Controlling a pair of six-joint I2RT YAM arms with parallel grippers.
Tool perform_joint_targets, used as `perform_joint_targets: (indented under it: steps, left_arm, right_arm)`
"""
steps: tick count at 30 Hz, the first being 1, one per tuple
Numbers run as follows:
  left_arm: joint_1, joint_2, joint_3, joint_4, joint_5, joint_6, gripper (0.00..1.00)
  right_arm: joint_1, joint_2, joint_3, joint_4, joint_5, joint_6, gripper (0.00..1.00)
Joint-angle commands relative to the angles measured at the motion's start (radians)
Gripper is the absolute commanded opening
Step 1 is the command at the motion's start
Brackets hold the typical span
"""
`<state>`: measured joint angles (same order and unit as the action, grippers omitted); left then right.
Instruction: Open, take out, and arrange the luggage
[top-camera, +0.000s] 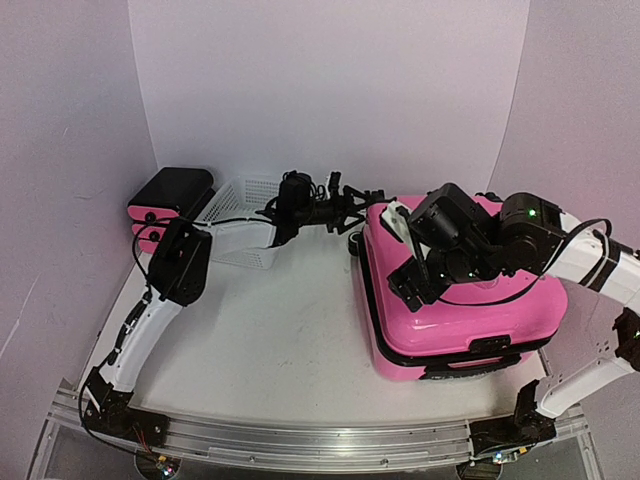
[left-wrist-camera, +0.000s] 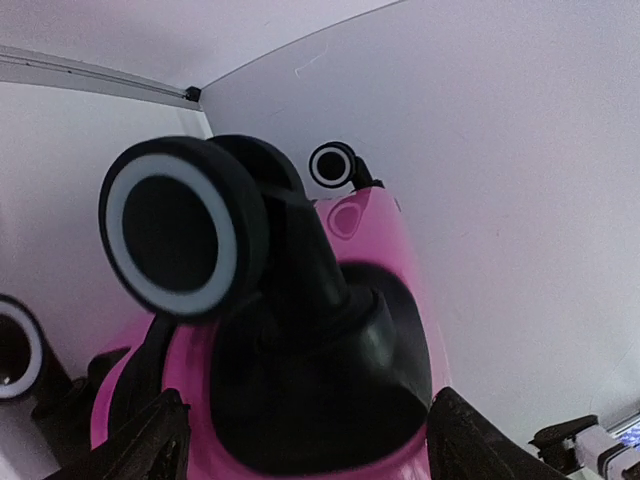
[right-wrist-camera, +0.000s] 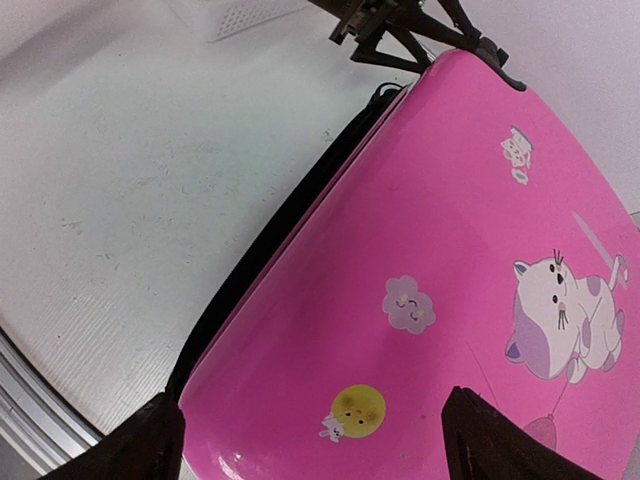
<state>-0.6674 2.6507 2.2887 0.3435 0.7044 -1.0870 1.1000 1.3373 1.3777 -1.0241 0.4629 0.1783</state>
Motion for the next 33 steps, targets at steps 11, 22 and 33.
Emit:
perform_joint_targets:
  steps: [11, 22, 33]
  left_arm:
    - [-0.101, -0.612, -0.681, -0.200, -0.161, 0.399, 0.60]
    - [-0.171, -0.516, -0.613, -0.277, -0.245, 0.418, 0.00]
    - [-0.227, -0.436, -0.501, -0.487, -0.455, 0.458, 0.00]
  right_arm:
    - [-0.013, 0.033, 0.032, -0.006, -0.017, -0.012, 0.98]
    - [-0.015, -0.014, 0.012, -0.006, -0.003, 0.026, 0.97]
    - [-0.014, -0.023, -0.001, -0.006, -0.004, 0.030, 0.97]
